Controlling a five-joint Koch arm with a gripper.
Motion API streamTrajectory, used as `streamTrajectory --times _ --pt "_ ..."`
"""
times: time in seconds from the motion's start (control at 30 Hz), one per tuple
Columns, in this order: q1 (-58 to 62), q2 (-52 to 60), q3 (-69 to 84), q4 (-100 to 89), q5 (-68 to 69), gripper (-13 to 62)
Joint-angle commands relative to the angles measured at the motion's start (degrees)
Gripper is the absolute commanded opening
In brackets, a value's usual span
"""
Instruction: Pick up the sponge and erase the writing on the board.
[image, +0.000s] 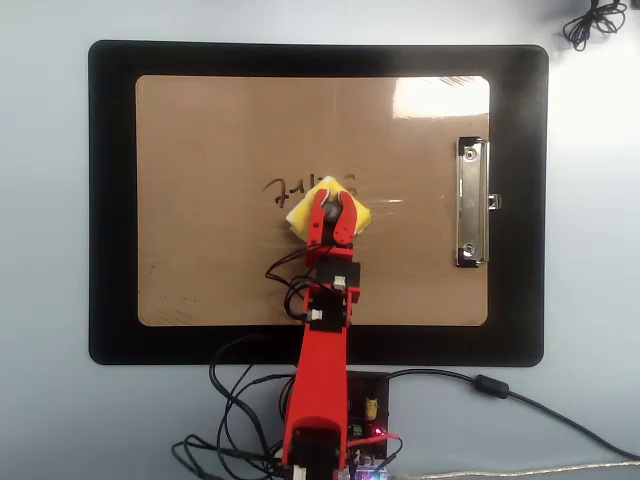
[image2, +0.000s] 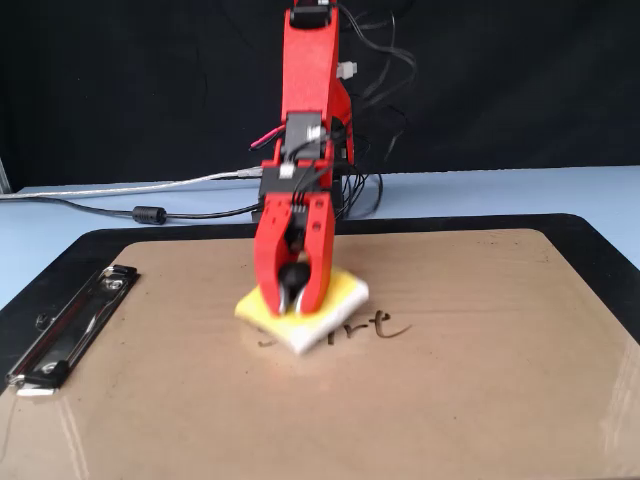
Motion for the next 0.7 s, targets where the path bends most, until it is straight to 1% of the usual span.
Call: streamTrajectory --times 0.0,0.07,0.13,0.2,0.27,0.33,0.4,0.5,0.57,0.67 --pt "0.97 6.15 3.52 2.37 1.58 -8.1" --pt "1.41 9.14 5.89 2.81 2.81 -8.1" --pt "2.81 8.0 5.54 2.81 3.08 -8.1" --pt "3.16 2.46 1.41 2.46 3.16 -8.2" --pt "3.87 -5.19 -6.06 2.37 3.25 -8.1" --pt "6.59 -13.89 -15.64 1.67 4.39 -8.1" --pt "8.96 -18.81 -21.09 1.49 6.86 -8.1" --pt "11.16 -15.47 -18.63 1.67 9.14 -8.1" --pt "13.54 -8.0 -11.69 1.67 9.84 -8.1" --pt "14.77 -0.88 -3.16 1.76 11.07 -8.1"
